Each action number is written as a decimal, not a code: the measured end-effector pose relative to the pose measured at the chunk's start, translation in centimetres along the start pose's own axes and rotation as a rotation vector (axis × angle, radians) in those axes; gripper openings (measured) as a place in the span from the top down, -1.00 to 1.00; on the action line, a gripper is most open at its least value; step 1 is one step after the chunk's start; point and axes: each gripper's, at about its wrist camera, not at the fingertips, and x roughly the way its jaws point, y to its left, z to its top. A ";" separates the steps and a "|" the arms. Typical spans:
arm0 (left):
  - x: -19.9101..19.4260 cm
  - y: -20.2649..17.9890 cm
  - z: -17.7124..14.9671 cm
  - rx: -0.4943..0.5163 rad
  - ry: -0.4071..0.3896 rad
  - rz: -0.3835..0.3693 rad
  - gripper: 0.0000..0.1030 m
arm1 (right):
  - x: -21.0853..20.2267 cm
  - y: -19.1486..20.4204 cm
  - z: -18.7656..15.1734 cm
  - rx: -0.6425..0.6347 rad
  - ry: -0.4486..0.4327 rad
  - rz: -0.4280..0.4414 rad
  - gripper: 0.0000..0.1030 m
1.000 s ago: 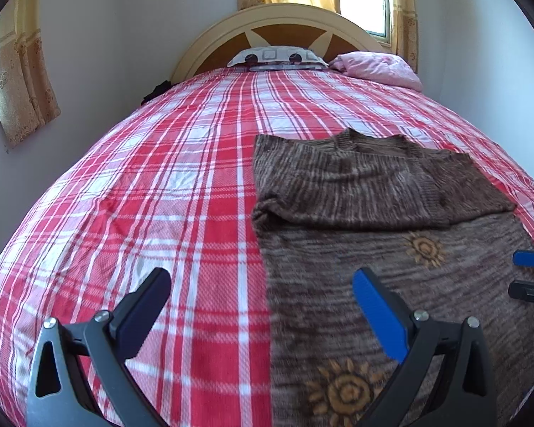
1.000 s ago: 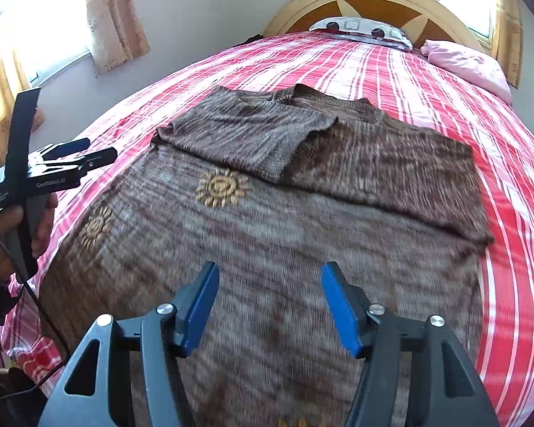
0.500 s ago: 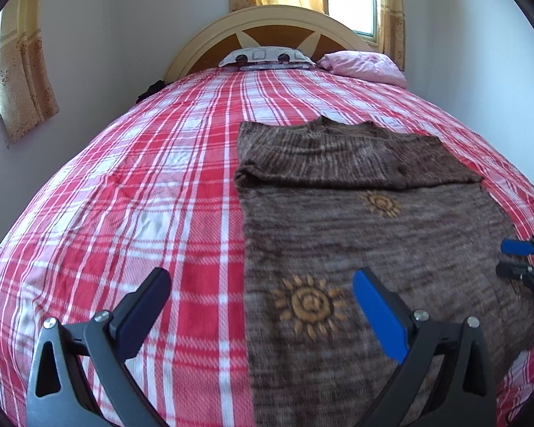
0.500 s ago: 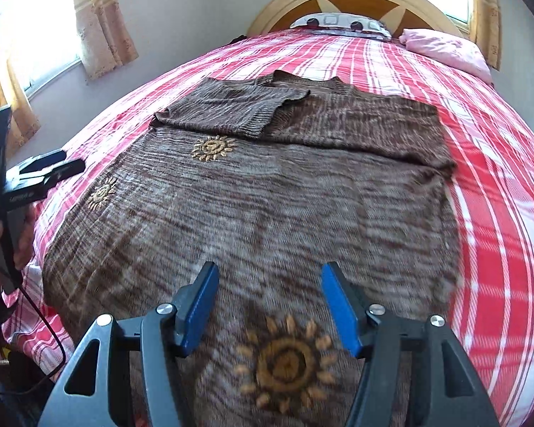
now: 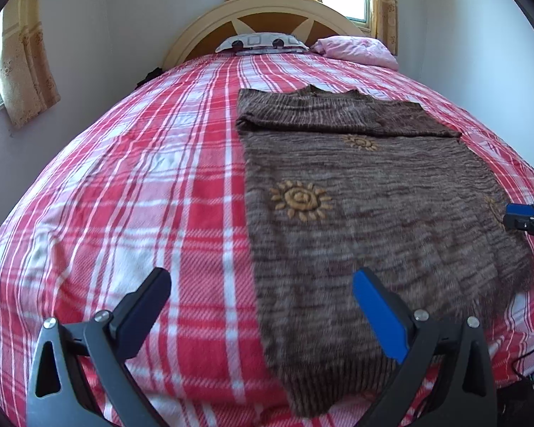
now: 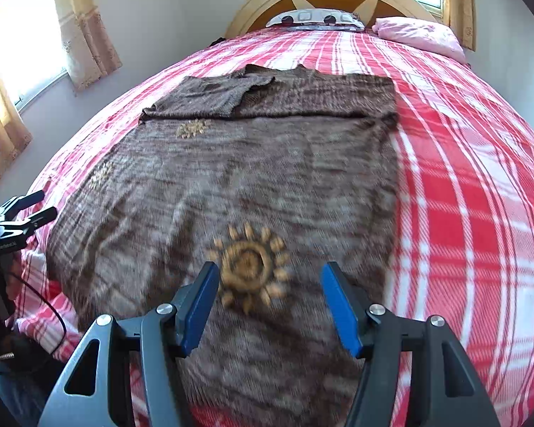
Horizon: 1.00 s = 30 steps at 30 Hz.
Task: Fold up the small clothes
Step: 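Move both grippers down to the ribbed hem of the sweater, then close both grippers on the sweater hem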
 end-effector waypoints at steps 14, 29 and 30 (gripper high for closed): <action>-0.5 0.6 -4.8 -0.150 0.147 -0.159 -0.44 | -3.0 -1.8 -4.3 0.073 -0.011 -0.026 -0.19; 0.3 -0.3 -5.8 -0.161 0.193 -0.261 0.13 | -4.8 -3.6 -7.5 0.152 0.017 0.039 -0.19; 0.4 -0.3 -5.8 -0.164 0.191 -0.267 0.13 | -4.8 -3.6 -7.5 0.156 0.017 0.046 -0.19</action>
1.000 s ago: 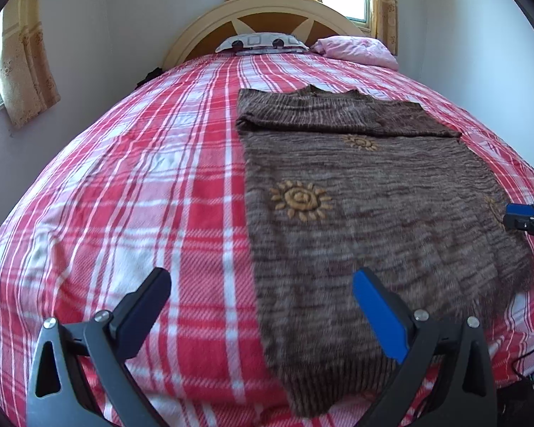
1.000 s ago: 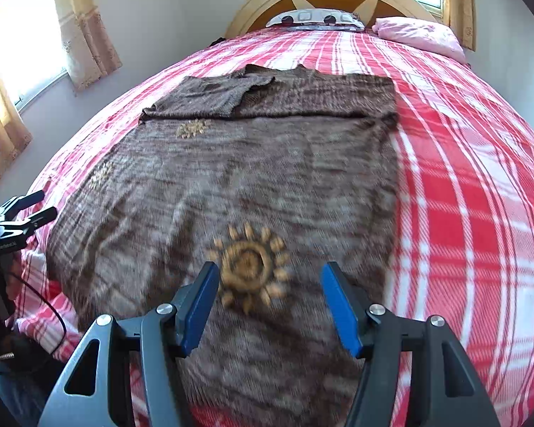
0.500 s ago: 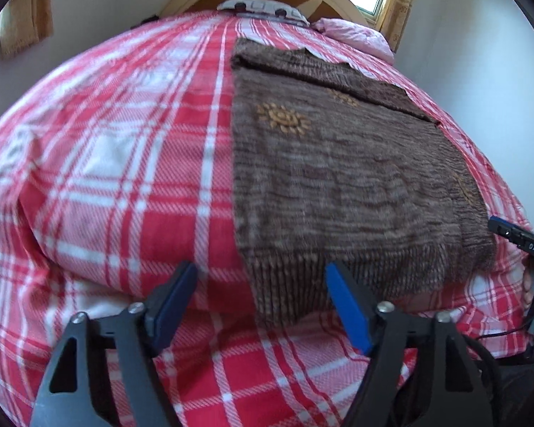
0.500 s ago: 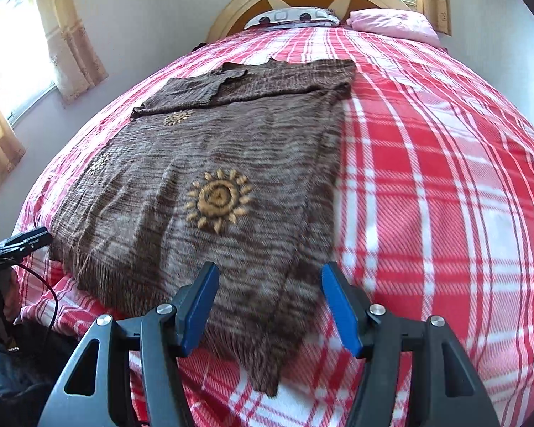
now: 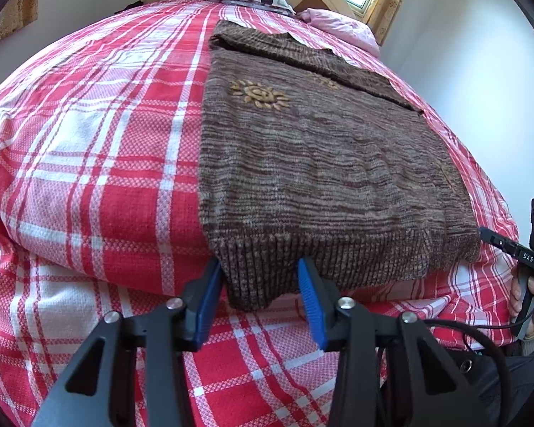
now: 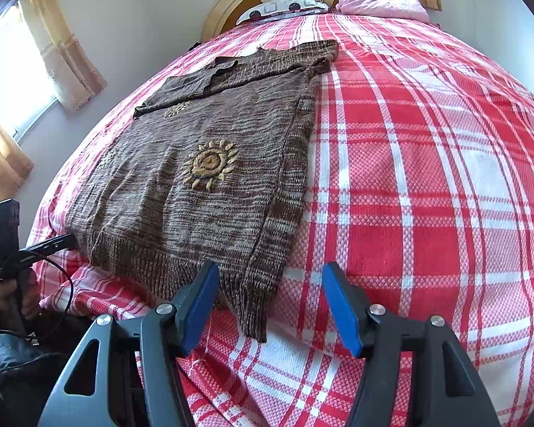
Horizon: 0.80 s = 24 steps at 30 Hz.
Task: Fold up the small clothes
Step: 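Close both grippers on the sweater hem, then lift the hem with both grippers and fold it toward the collar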
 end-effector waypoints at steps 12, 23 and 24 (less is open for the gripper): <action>0.9 1.2 0.3 -0.045 0.025 -0.106 -0.03 | 1.3 1.6 -1.7 -0.018 0.102 0.084 -0.01; -2.4 0.2 0.5 0.009 -0.007 -0.138 0.80 | 0.5 0.6 -1.6 0.046 0.038 0.219 0.89; -2.8 0.1 0.5 0.016 -0.020 -0.135 0.80 | 0.4 0.7 -1.5 0.042 0.036 0.225 0.89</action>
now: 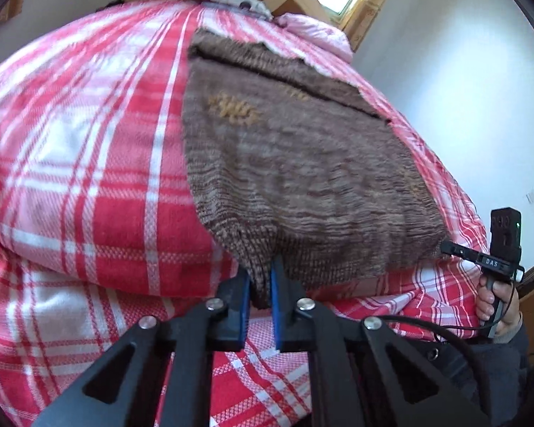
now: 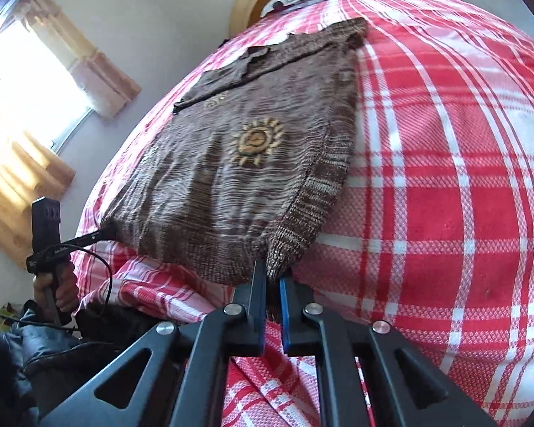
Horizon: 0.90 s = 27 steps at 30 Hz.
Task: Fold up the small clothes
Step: 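Lift the hem with both grippers and fold it toward the collar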
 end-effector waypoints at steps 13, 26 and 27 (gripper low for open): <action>-2.4 0.6 1.5 -0.008 -0.120 -0.069 0.82 | -2.1 -0.4 1.1 0.103 -0.097 0.171 0.90; -4.6 -0.1 6.7 -0.002 -0.250 -0.148 0.82 | -5.4 0.9 4.2 0.116 -0.251 0.291 0.90; -4.5 -0.1 7.5 -0.007 -0.262 -0.152 0.82 | -5.3 0.8 4.7 0.123 -0.259 0.296 0.90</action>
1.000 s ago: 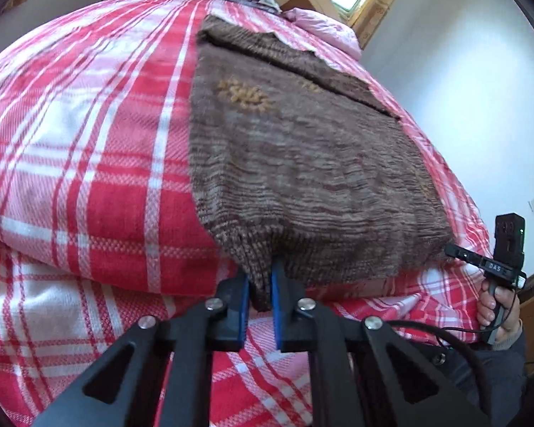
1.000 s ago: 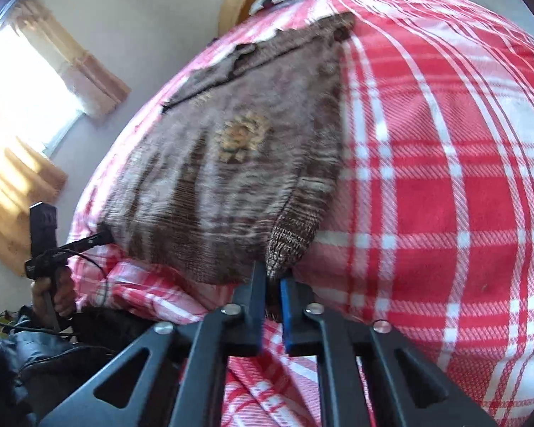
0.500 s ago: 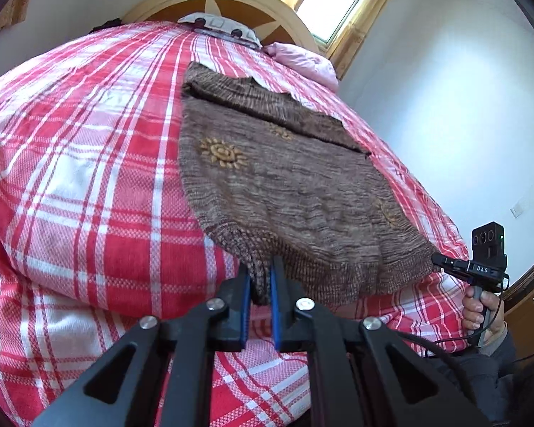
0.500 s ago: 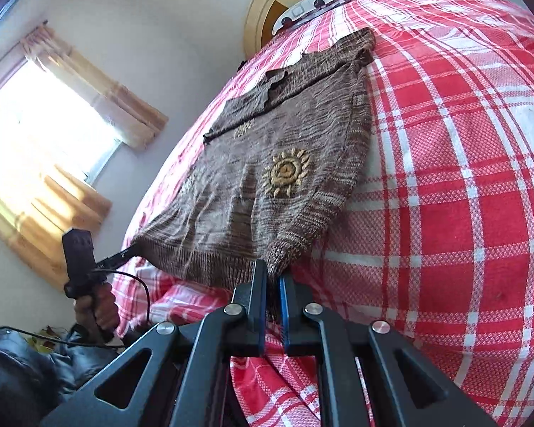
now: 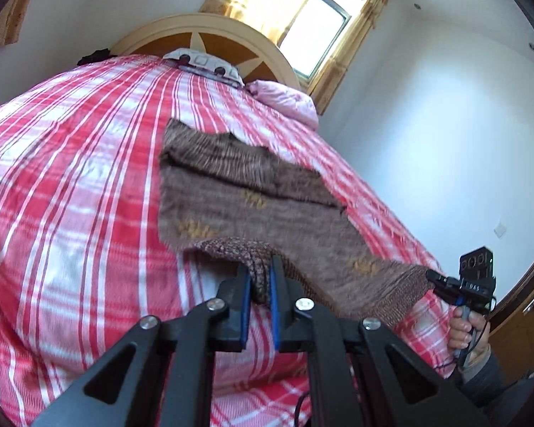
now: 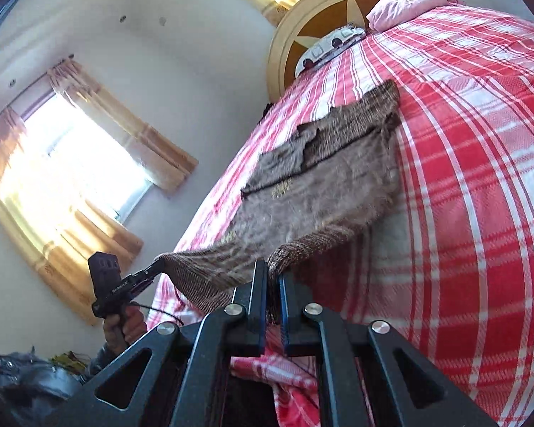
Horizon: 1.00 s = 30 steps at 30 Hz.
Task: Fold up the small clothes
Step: 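Lift the hem with both grippers and fold it toward the collar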
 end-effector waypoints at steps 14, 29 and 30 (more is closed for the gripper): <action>5.5 2.8 7.9 -0.064 -0.046 0.011 0.83 | 2.4 -2.0 8.6 0.069 -0.107 0.010 0.90; 13.7 4.7 15.9 -0.074 -0.028 0.039 0.83 | 9.6 -4.7 18.2 0.088 -0.087 -0.026 0.90; 14.3 4.8 16.3 -0.075 -0.024 0.044 0.83 | 10.2 -4.9 18.9 0.084 -0.085 -0.038 0.90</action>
